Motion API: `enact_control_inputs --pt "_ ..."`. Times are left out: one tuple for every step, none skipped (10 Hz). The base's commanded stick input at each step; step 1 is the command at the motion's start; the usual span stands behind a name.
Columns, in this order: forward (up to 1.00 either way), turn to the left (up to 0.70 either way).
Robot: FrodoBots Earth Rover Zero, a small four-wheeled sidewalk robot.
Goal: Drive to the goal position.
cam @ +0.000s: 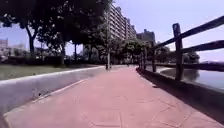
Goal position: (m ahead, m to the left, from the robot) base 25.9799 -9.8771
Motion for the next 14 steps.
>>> enact_control_inputs --pt "1.00 0.01" --pt "1.00 0.01" --pt "1.00 0.01" --pt "1.00 0.01" --pt "1.00 0.01" --pt "1.00 0.01" --pt "1.00 0.01" --pt "1.00 0.01" --pt "1.00 0.01" --pt "1.00 0.01" --pt "1.00 0.01" --pt "1.00 -0.08" --pt "1.00 -0.30" --pt "1.00 -0.36"
